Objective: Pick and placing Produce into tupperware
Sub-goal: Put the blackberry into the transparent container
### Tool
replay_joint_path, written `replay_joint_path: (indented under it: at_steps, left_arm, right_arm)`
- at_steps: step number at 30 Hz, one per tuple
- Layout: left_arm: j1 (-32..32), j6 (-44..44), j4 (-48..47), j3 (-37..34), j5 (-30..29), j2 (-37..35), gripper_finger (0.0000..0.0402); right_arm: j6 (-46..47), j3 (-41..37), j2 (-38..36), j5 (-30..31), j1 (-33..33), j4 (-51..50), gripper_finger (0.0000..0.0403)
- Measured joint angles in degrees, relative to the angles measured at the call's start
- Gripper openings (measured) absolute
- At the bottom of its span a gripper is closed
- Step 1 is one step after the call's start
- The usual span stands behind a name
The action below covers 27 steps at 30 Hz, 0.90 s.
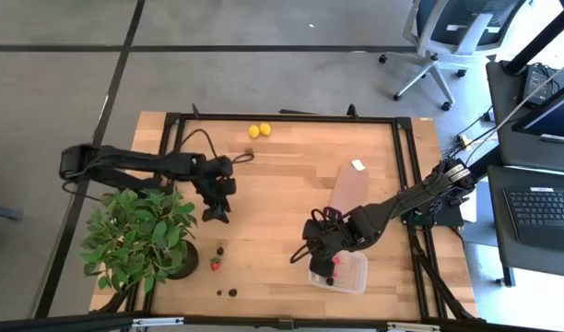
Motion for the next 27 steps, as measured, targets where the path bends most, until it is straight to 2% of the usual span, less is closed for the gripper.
replay_joint_path:
  at_steps: [2, 8, 12, 16, 20, 27]
  left_arm:
    - [-2.6, -0.1, 1.5, 0.0, -0.9, 0.0, 0.0245]
    - [-9.4, -2.1, 1.8, 0.0, -10.1, 0.2, 0.0245]
    - [-11.3, -5.9, 3.2, 0.0, -5.8, 2.4, 0.0245]
    - [-13.8, -6.4, 5.0, 0.0, -8.0, 6.2, 0.0245]
    - [-16.0, -6.3, 7.4, 0.0, -7.5, 10.8, 0.0245]
    - [-18.9, -6.2, 10.4, 0.0, -1.4, 15.5, 0.0245]
  right_arm:
    - [0.0, 0.0, 0.0, 0.0, 0.0, 0.5, 0.0184]
    - [0.0, 0.0, 0.0, 0.0, 0.0, 1.9, 0.0184]
    - [0.0, 0.0, 0.0, 0.0, 0.0, 2.9, 0.0184]
    - [0.0, 0.0, 0.0, 0.0, 0.0, 4.5, 0.0184]
    - [0.1, 0.0, 0.0, 0.0, 0.0, 5.0, 0.0184]
    - [0.1, 0.0, 0.0, 0.0, 0.0, 5.1, 0.0184]
